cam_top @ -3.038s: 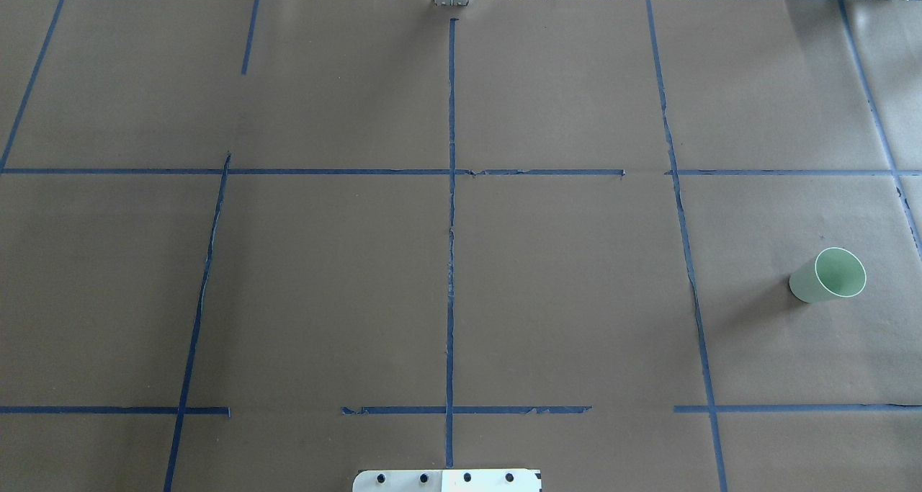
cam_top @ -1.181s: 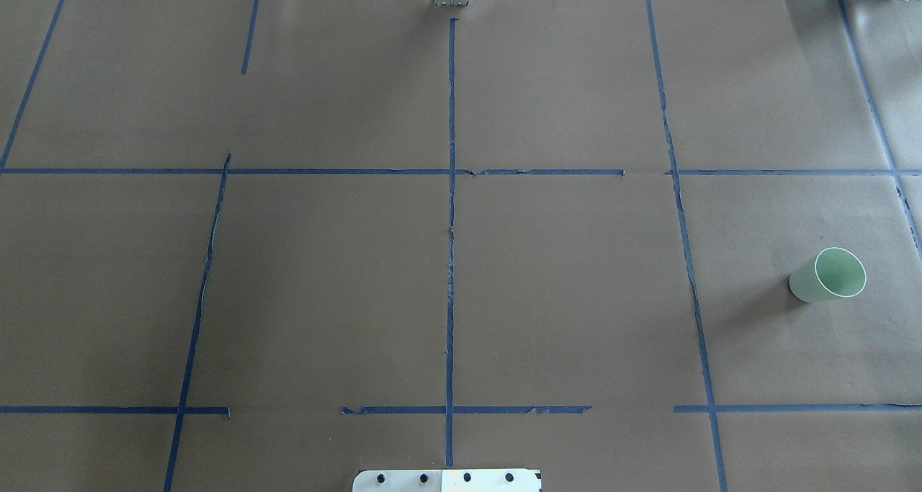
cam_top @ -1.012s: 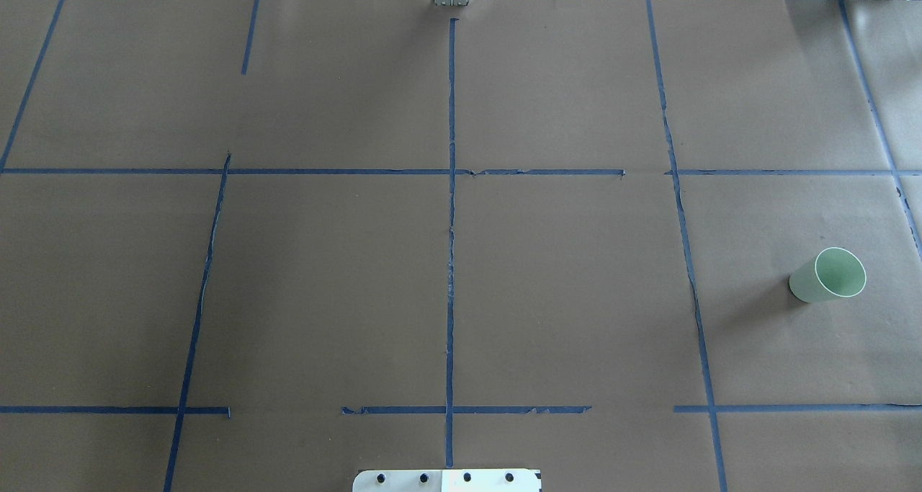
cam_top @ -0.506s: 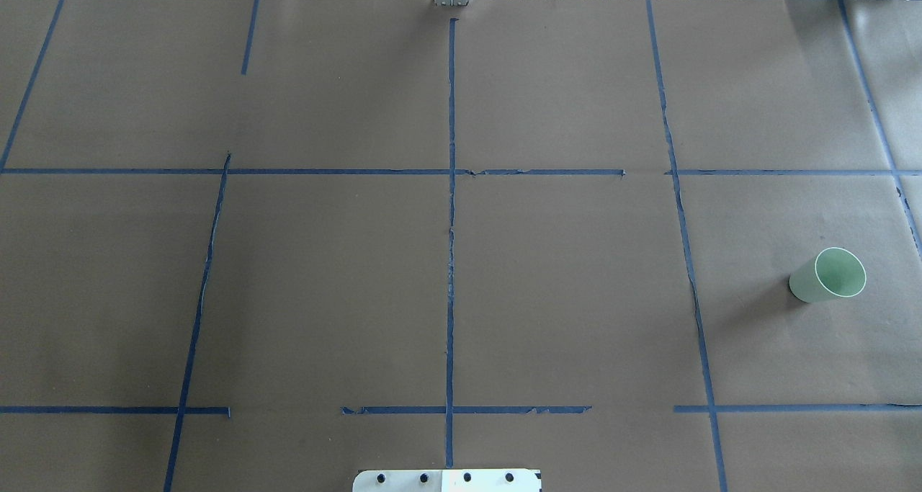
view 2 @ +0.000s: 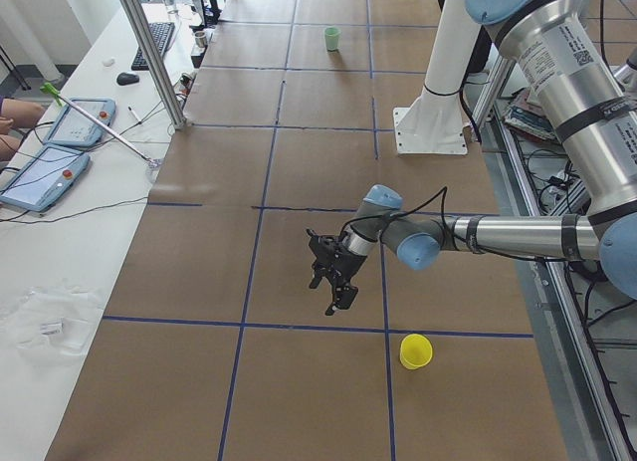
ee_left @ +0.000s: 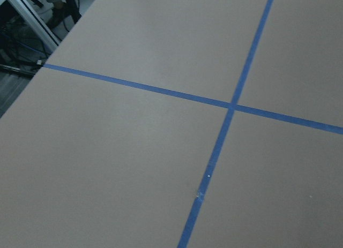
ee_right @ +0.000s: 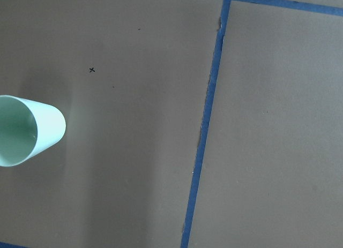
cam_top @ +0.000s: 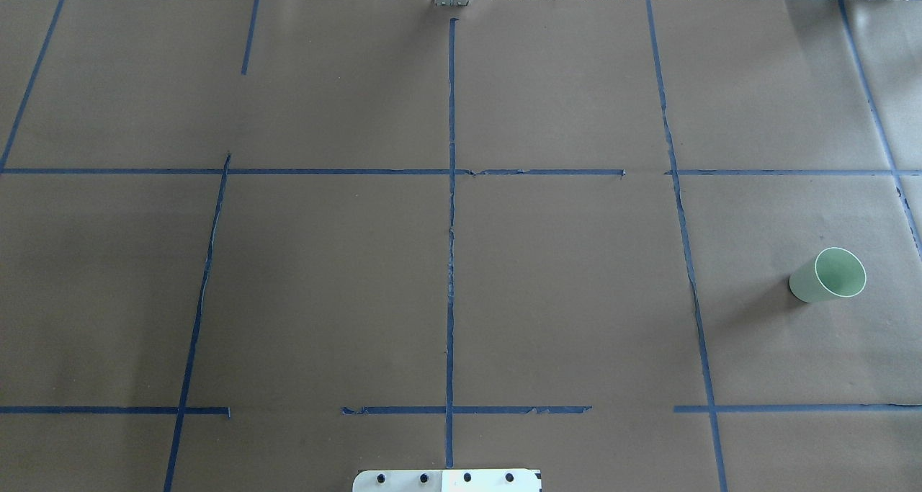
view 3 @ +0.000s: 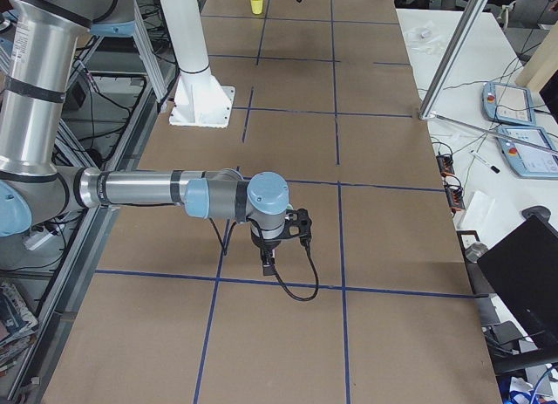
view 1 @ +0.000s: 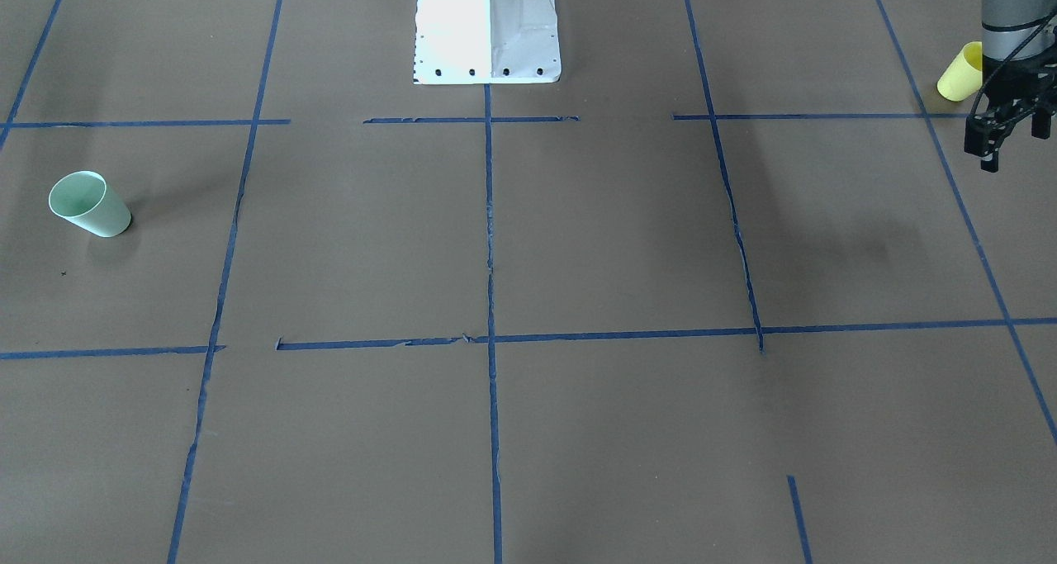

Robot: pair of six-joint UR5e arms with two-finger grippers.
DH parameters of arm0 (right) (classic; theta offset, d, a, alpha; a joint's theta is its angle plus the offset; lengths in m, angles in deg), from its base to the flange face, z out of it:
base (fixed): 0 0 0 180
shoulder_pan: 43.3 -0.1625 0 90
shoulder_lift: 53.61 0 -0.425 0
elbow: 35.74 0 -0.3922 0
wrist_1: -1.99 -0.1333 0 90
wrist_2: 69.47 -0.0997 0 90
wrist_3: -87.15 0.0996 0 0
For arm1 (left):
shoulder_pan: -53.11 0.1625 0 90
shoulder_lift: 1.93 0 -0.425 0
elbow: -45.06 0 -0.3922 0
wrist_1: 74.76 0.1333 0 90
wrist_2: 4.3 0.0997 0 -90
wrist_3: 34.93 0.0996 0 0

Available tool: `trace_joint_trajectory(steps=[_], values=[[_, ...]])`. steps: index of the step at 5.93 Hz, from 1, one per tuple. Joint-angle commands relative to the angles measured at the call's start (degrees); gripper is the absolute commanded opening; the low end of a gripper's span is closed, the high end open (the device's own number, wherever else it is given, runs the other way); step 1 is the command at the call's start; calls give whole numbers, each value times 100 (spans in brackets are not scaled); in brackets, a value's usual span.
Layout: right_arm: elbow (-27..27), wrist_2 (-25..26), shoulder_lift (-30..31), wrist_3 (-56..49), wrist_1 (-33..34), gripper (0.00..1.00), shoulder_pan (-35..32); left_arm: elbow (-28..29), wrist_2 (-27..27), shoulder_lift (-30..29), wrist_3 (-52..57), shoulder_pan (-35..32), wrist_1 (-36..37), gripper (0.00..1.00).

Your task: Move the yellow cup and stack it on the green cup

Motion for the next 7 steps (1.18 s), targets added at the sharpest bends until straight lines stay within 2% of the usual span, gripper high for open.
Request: trace_joint_trajectory(steps=[1, 4, 5, 6, 7], values=[[-3, 0, 6, 0, -1, 100, 0, 0, 1237, 87, -1964, 1017, 1077, 100], [-3, -9, 6, 0, -1, 100, 0, -9, 1524, -35, -4541, 1838, 3134, 100], [-3, 0, 6, 0, -1, 100, 0, -18, 1455, -428, -5211, 1883, 4150, 100], [-3, 0, -2, 0, -1, 100, 0, -18, 1167, -780, -5827, 2006, 5248, 100], [-3, 0, -2, 0, -1, 100, 0, -18, 738, -1018, -6442, 2207, 5877, 100]])
